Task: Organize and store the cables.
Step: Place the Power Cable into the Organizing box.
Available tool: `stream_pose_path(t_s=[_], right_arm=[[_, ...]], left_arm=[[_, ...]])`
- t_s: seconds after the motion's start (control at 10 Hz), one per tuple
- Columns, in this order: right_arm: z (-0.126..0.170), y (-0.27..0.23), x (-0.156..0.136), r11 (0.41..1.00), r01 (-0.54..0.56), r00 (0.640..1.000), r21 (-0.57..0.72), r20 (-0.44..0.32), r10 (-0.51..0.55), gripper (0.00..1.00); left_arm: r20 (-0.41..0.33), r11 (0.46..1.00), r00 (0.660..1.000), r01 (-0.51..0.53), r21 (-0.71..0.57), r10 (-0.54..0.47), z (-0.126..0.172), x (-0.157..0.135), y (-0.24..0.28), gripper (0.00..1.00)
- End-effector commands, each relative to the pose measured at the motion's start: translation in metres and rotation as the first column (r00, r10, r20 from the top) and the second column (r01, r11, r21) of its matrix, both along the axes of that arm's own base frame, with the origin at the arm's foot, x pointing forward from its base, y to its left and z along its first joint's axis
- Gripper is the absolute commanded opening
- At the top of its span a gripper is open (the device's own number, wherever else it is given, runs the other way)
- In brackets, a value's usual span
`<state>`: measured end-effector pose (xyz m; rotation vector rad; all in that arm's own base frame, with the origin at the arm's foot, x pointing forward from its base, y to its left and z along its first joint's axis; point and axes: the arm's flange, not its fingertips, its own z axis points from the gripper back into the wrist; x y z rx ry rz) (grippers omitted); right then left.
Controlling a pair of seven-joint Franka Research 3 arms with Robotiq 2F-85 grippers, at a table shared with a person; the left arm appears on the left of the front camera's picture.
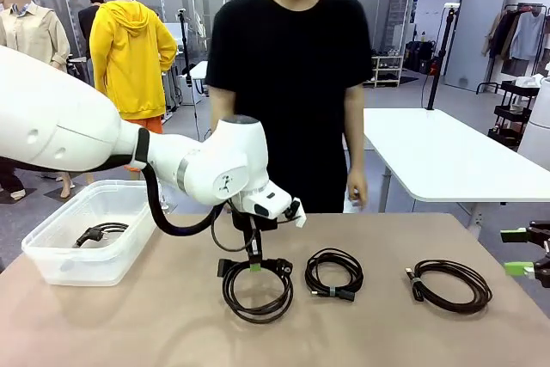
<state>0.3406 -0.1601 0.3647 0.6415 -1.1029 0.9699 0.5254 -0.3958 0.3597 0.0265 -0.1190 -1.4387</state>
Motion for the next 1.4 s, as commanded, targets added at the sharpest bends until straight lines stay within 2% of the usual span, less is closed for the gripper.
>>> stream_pose_path(t_s=[0.0, 0.1, 0.3, 0.5, 0.6, 0.9, 1.0, 1.1, 1.3], right_arm=[[0.002, 0.000, 0.001, 1.000, 0.010, 1.000, -0.015, 0.007, -0.009, 1.00], [0.002, 0.000, 0.001, 1.000, 0.010, 1.000, -0.015, 0.007, -0.009, 1.00], [0.002, 0.000, 0.001, 1.000, 0.010, 1.000, -0.015, 0.007, -0.009, 1.00], [0.002, 0.000, 0.001, 1.000, 0.010, 1.000, -0.015, 0.007, -0.009, 1.00], [0.002, 0.000, 0.001, 1.000, 0.010, 1.000, -0.015, 0.007, -0.009, 1.00], [0.002, 0.000, 0.001, 1.000, 0.010, 1.000, -0.015, 0.007, -0.009, 1.00], [0.002, 0.000, 0.001, 1.000, 0.010, 1.000, -0.015, 0.007, -0.009, 1.00], [0.002, 0.000, 0.001, 1.000, 0.010, 1.000, -0.015, 0.007, -0.009, 1.00], [0.002, 0.000, 0.001, 1.000, 0.010, 1.000, -0.015, 0.007, -0.009, 1.00]], left_arm=[[-0.020, 0.998, 0.998, 0.052, -0.020, -0.053, 0.046, -0.012, 0.015, 0.00], [-0.039, 0.994, 0.994, 0.101, -0.037, -0.103, 0.061, -0.016, 0.021, 0.00], [-0.013, 0.993, 0.993, 0.116, -0.019, -0.117, 0.078, -0.024, 0.025, 0.00], [-0.039, 0.988, 0.988, 0.144, -0.063, -0.147, 0.082, -0.031, 0.019, 0.00], [0.006, 0.994, 0.994, 0.108, -0.011, -0.108, 0.083, -0.019, 0.016, 0.00], [0.006, 0.994, 0.994, 0.108, -0.011, -0.108, 0.083, -0.019, 0.016, 0.00], [-0.007, 0.993, 0.993, 0.116, -0.021, -0.116, 0.081, -0.020, 0.016, 0.18], [0.023, 0.988, 0.989, 0.146, 0.049, -0.148, 0.099, -0.010, 0.039, 0.18], [0.009, 0.983, 0.984, 0.178, 0.039, -0.179, 0.131, 0.006, 0.093, 0.18]])
